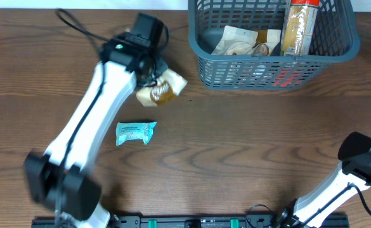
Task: Pack container
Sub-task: 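Carry the wrapper with the left gripper over the basket, then open the left gripper to release the wrapper into the basket, then move the left gripper down to the light-blue wet-wipes pack, then close the left gripper on the wet-wipes pack, then lift the wet-wipes pack with the left gripper over the basket, then lower the pack into the basket and open the left gripper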
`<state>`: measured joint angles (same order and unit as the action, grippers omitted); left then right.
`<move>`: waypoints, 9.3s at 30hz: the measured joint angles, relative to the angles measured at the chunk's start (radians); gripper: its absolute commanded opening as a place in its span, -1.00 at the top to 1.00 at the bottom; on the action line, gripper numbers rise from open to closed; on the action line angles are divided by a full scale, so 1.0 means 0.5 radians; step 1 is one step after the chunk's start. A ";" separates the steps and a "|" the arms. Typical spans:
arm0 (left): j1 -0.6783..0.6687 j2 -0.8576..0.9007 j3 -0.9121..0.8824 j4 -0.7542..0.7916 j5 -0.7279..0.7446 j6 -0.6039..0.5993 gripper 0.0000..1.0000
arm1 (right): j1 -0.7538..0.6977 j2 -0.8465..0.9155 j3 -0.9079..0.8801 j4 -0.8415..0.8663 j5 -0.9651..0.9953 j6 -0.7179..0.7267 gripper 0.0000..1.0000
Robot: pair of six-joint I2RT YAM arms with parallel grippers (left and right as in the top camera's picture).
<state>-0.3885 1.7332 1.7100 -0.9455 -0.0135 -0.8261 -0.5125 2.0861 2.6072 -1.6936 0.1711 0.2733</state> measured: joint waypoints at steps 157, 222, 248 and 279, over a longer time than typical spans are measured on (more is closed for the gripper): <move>0.027 -0.507 -1.767 0.577 0.120 -2.074 -0.93 | 0.000 0.001 0.000 -0.001 0.000 0.001 -0.98; -0.089 -0.258 0.481 0.218 0.124 0.210 0.89 | 0.000 0.001 0.000 -0.001 0.000 0.001 -0.98; -0.404 0.441 0.530 1.276 0.111 0.231 0.89 | 0.000 0.001 0.000 -0.001 0.000 0.001 -0.99; -0.418 0.623 0.535 1.215 0.122 0.339 -0.11 | 0.000 0.001 0.000 -0.001 0.000 0.001 -0.99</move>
<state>-0.5976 2.0449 1.9774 -0.3382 0.0475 -0.6567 -0.5125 2.0865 2.6072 -1.6939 0.1711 0.2737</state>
